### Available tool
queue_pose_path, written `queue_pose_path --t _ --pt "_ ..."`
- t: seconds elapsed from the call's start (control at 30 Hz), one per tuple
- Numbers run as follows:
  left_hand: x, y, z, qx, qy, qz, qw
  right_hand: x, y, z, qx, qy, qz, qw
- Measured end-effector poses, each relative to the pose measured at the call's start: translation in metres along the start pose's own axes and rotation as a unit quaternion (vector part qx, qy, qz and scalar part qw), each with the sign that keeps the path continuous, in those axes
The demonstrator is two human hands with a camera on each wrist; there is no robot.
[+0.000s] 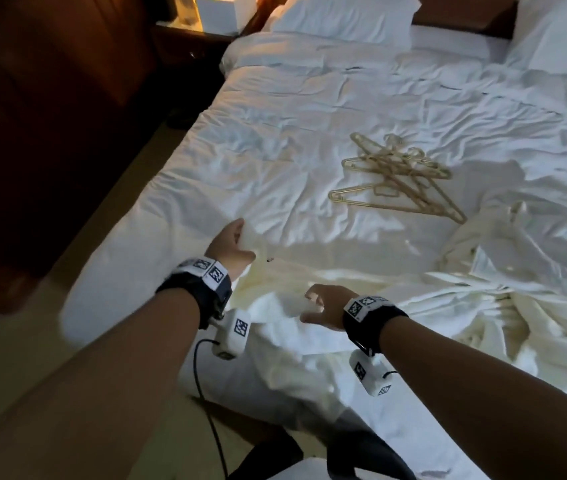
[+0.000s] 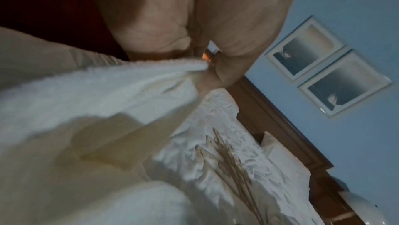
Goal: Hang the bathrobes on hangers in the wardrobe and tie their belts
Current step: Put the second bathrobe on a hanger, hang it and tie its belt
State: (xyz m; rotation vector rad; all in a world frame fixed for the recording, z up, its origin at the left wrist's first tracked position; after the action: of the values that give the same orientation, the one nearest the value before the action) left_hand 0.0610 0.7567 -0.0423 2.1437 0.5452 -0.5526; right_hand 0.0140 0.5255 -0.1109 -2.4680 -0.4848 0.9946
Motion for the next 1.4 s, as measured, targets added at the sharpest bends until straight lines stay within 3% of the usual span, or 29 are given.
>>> queue_pose_path --t 0.17,0.33,0.53,0.73,0.87,0.97,1.07,1.13,1.27,1.4 --pt "0.022 0.029 0.046 -0.044 0.064 -0.009 0.997 -0.019 0.080 -0.023 -0.008 0.008 0.058 0.998" --pt "0.054 0.064 0.062 0.034 0.114 -0.014 0.993 -0.009 0.164 -0.069 -0.047 0.016 0.091 0.995" --pt "0.071 0.028 0.074 0.073 0.173 -0.054 0.981 0.086 0.252 -0.115 -0.066 0.011 0.096 0.993" --pt "0.083 -0.009 0.075 0.198 0.177 -0.164 0.950 0.173 0.303 -0.134 -0.089 0.019 0.130 0.987" --pt "0.089 -0.024 0.084 0.203 0.154 -0.239 0.937 0.220 0.320 -0.152 -0.086 0.063 0.069 0.992" --pt "0.088 -0.032 0.095 0.191 0.129 -0.284 0.931 0.235 0.341 -0.156 -0.078 0.054 0.101 0.990" --pt "0.088 -0.035 0.099 0.183 0.143 -0.281 0.931 0.232 0.347 -0.146 -0.081 0.072 0.137 0.985" --pt "0.085 -0.033 0.093 0.177 0.171 -0.257 0.935 0.221 0.333 -0.135 -0.104 0.082 0.095 0.987" --pt "0.071 -0.029 0.076 0.164 0.202 -0.175 0.950 0.194 0.276 -0.098 -0.156 0.023 -0.007 0.988" --pt "0.061 -0.034 0.053 0.079 0.210 -0.078 0.971 0.169 0.206 -0.071 -0.005 0.064 -0.084 0.994"
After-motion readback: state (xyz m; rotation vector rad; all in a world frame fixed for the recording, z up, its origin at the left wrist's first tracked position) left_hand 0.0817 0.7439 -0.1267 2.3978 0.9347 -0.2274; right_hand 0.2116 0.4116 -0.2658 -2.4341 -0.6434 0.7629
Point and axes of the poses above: each hand's wrist, its own x-axis towards the middle knuckle, its own z-axis out of the palm, y = z × x, the point moved 2 cm from there along x, towards the middle knuckle, and after that the axes turned 9 degrees about -z, right-handed, at the moved point
